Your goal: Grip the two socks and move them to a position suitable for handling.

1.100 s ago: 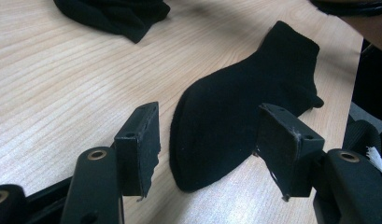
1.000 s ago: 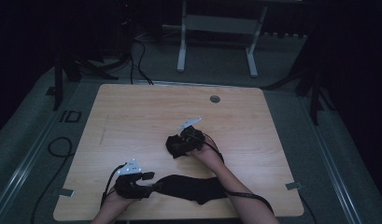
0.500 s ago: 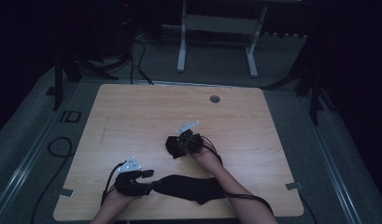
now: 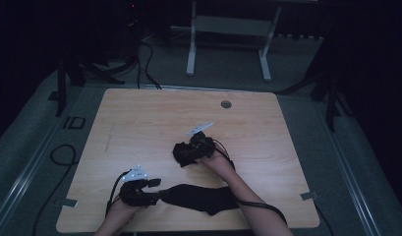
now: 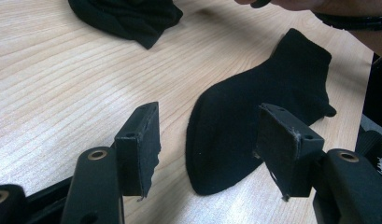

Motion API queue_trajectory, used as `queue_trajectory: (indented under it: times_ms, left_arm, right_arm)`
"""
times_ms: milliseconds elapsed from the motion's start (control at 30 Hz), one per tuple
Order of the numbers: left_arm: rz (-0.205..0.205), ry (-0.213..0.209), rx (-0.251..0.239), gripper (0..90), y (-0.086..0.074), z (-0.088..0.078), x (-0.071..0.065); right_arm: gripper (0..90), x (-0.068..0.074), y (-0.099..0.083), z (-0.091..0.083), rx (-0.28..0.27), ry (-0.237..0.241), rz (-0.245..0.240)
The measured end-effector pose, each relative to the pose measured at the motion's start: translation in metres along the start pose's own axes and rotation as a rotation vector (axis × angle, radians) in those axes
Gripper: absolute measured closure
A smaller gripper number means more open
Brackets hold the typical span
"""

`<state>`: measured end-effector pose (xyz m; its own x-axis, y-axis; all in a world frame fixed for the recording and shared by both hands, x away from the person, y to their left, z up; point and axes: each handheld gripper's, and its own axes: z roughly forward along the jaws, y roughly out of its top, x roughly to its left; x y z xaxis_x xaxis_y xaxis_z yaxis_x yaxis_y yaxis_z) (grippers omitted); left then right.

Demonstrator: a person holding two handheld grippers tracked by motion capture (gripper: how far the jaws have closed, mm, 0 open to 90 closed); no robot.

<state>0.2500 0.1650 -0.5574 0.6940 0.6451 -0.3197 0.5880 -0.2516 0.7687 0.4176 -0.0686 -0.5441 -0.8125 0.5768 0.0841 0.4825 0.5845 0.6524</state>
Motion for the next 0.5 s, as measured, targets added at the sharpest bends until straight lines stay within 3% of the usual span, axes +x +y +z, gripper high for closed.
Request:
queue_trajectory:
  times_ms: [233, 367, 433, 500]
  left_arm:
    - [0.000, 0.001, -0.003, 40.4, 0.000, -0.001, 0.000]
    - [0.007, 0.005, -0.003, 40.3, 0.000, -0.001, -0.001]
    - [0.005, 0.001, -0.003, 40.3, 0.000, -0.002, -0.001]
    - [0.004, 0.006, -0.005, 40.3, 0.000, -0.002, -0.001]
  right_arm:
    - [32.9, 0.002, 0.003, -0.004, -0.043, 0.043, 0.053]
    - [29.1, 0.006, 0.001, 0.007, -0.001, 0.032, 0.034]
    - [31.3, 0.007, -0.002, 0.013, 0.025, 0.016, 0.007]
    - [39.6, 0.009, -0.003, 0.013, 0.017, -0.009, -0.020]
